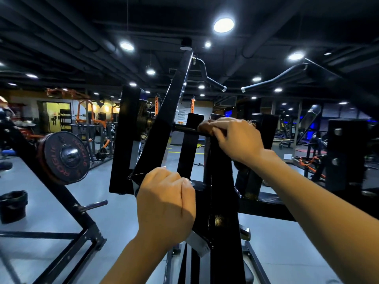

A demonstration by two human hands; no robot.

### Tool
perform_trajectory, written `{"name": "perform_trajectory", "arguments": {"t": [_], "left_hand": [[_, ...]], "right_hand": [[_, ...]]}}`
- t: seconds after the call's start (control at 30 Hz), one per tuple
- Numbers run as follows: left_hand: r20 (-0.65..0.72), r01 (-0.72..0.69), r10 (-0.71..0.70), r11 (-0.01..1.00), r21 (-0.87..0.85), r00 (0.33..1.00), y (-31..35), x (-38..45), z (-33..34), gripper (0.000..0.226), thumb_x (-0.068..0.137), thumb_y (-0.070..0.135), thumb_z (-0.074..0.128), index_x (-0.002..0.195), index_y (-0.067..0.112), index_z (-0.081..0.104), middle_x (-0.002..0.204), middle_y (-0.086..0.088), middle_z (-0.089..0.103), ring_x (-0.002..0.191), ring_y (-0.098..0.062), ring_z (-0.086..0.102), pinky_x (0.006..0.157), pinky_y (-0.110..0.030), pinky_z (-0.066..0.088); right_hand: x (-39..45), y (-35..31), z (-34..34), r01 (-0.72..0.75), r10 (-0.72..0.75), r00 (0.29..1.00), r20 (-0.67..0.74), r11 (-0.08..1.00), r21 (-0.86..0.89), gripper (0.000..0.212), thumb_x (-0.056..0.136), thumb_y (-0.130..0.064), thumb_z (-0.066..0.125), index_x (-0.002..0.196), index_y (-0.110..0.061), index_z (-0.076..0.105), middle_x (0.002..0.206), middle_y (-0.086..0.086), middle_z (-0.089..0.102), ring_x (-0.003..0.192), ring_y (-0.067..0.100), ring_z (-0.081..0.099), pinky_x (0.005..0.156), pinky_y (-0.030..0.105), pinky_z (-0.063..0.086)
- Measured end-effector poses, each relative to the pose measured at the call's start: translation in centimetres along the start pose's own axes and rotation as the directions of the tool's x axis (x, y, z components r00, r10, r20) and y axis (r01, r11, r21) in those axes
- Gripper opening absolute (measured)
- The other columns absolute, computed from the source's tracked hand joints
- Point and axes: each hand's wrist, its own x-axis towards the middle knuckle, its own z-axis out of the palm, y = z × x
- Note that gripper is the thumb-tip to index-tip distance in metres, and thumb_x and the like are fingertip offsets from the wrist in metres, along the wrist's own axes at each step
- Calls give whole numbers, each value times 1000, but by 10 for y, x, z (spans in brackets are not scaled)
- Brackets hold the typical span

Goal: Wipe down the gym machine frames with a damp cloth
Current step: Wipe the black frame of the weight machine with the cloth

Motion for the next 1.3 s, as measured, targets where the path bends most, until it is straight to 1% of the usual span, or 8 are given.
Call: {"name": "perform_trajectory", "arguments": {"t": [0.13,0.23,0.37,0.47,0.7,0.9,1.17,1.3], "left_hand": [[-14,3,-3,1000,7,1000,-1,-1,1,48,99,14,35,53,11,49,54,2,41,55,-21,40,69,-37,41],[4,-11,11,1000,5,1000,-2,0,0,47,98,15,34,54,12,50,54,3,43,55,-20,40,71,-37,43],[25,1,-2,1000,17,1000,-1,-1,1,45,98,16,35,56,14,51,56,5,43,57,-16,39,76,-36,43],[21,7,-7,1000,14,1000,-2,-1,1,45,97,17,35,56,14,51,56,5,44,58,-18,42,78,-33,42],[31,13,-13,1000,-10,999,-3,0,1,43,96,18,36,57,14,53,57,6,46,58,-16,42,78,-33,42],[40,9,-9,1000,6,999,-2,0,0,41,96,19,36,58,15,51,59,8,42,59,-15,38,78,-33,40],[75,10,-10,1000,13,997,-5,0,1,44,96,21,32,58,16,53,59,6,46,59,-16,43,78,-33,41],[29,9,-9,1000,-5,1000,-4,-3,2,44,97,20,33,59,15,55,60,6,49,60,-16,46,83,-35,44]], "right_hand": [[-4,23,-4,-110,107,993,-58,993,-51,28,106,-41,52,126,-38,72,120,-8,73,103,23,69,70,31,43],[27,29,5,-219,219,975,-33,976,15,28,105,-40,53,125,-37,73,115,-1,75,106,32,69,76,37,49],[34,16,9,-131,132,991,-24,990,48,29,104,-39,53,127,-37,71,131,-10,69,118,23,65,90,39,53],[6,9,5,-11,10,999,-52,1000,-22,29,105,-39,54,128,-38,71,135,-16,67,116,17,66,81,32,49],[50,18,15,-146,148,988,-52,989,39,29,104,-38,52,124,-37,73,131,-12,68,117,23,65,85,35,50],[16,20,4,81,-81,997,5,996,25,30,105,-43,53,131,-43,69,137,-21,64,122,11,62,88,33,50],[67,24,16,-6,4,999,49,999,40,28,105,-43,50,126,-46,70,133,-20,66,122,18,62,94,44,54],[0,16,1,170,-173,984,39,983,74,31,106,-43,52,133,-42,67,138,-24,62,127,6,59,100,36,53]]}}
